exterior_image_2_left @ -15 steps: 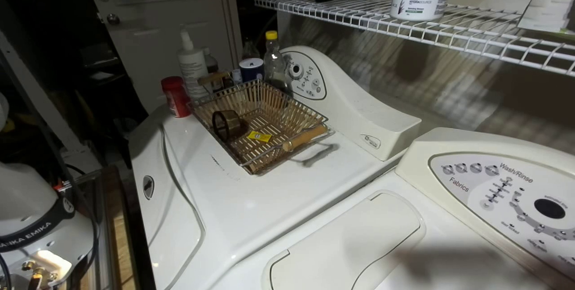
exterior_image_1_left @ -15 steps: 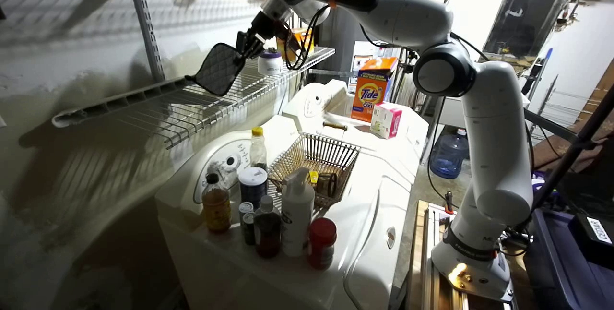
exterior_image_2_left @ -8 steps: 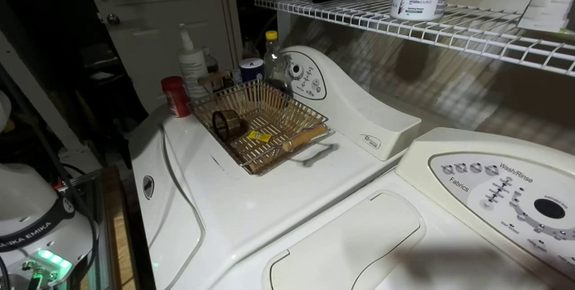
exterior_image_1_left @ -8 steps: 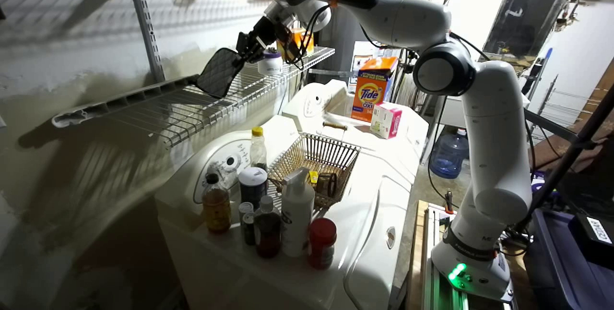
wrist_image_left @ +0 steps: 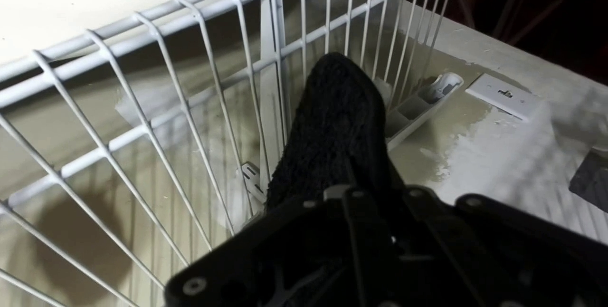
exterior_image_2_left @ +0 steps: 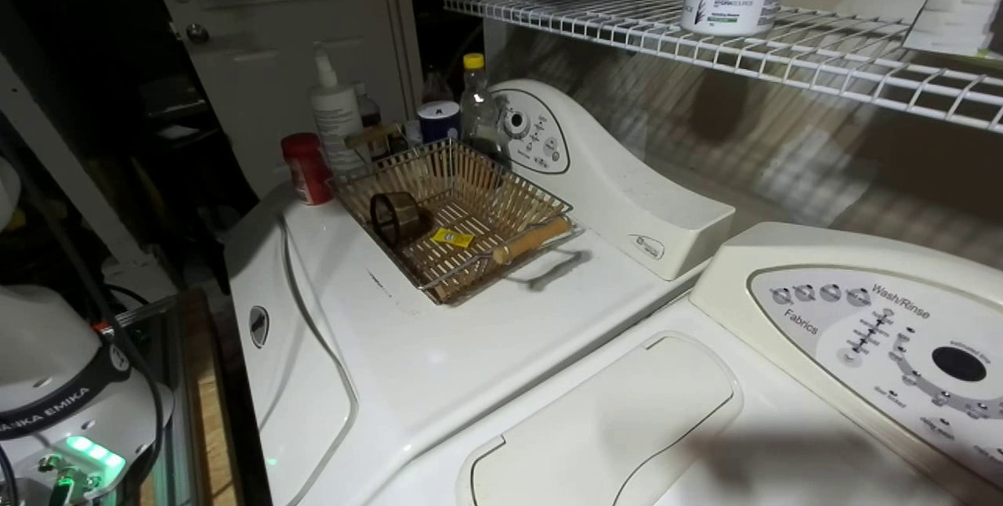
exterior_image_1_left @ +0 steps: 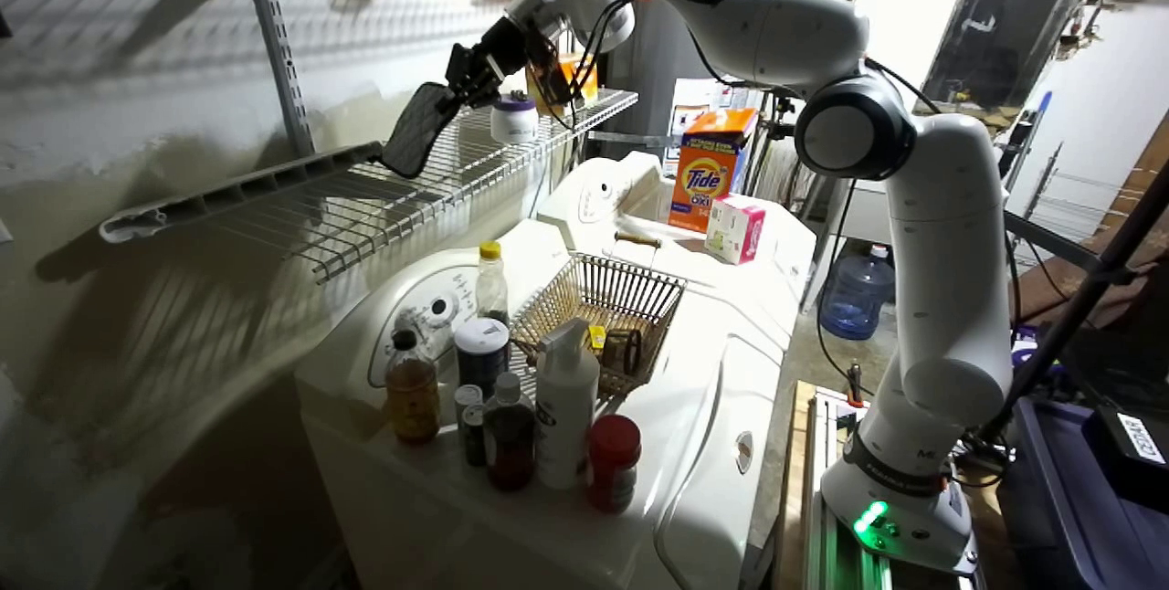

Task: Remove the grey potholder from the spaces of the rack

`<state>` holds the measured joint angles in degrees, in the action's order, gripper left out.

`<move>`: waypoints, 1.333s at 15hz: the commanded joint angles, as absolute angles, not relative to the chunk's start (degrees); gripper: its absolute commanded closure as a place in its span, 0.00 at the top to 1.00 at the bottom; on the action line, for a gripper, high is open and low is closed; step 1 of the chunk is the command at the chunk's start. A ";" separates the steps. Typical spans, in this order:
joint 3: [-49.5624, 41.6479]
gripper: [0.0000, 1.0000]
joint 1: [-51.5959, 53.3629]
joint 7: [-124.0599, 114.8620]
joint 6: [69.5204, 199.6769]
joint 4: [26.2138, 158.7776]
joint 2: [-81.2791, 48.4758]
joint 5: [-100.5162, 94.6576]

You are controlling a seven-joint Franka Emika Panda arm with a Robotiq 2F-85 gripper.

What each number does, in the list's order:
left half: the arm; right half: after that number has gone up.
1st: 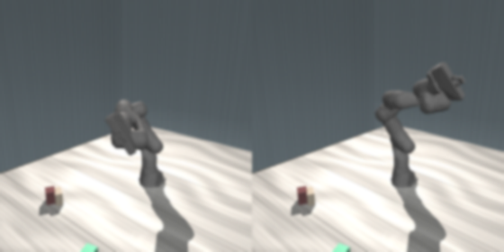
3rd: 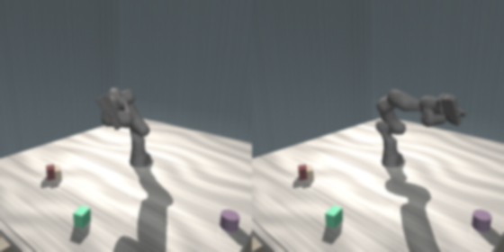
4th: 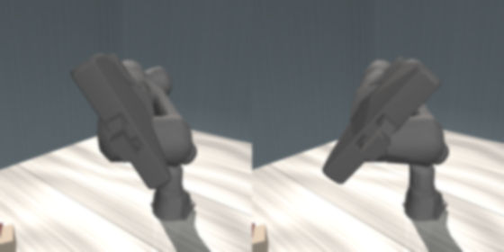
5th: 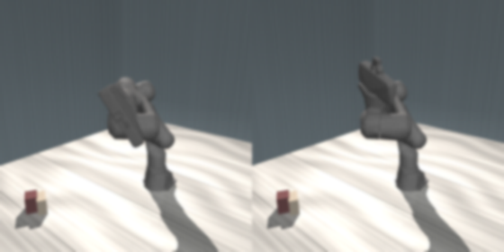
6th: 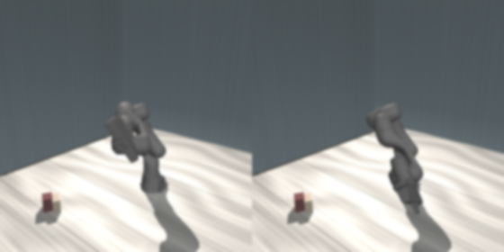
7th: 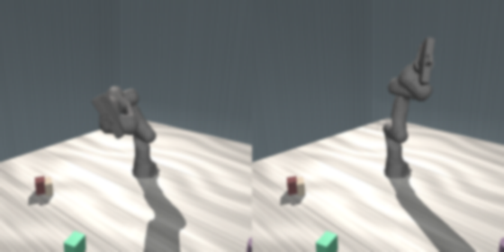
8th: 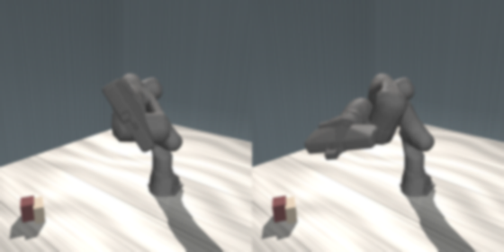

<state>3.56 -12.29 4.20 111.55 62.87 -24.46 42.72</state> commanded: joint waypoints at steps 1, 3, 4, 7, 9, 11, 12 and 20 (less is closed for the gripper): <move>4.40 0.02 -13.17 6.12 110.77 65.84 -21.46 45.04; 4.88 0.02 -13.02 6.94 110.25 66.06 -21.06 45.15; 5.32 0.02 -13.11 7.51 109.37 66.03 -21.26 45.53; 5.90 0.02 -13.15 8.51 107.11 66.01 -22.09 45.50; 5.27 0.02 -12.62 8.55 106.99 66.66 -22.18 43.08; 4.23 0.08 -11.96 8.26 107.78 67.16 -22.20 39.84; 3.69 0.34 -11.39 8.14 108.63 67.42 -22.05 37.66; -0.47 0.82 -4.86 5.32 118.94 68.33 -20.81 13.33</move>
<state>1.69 -7.90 7.05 115.30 65.81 -22.85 21.01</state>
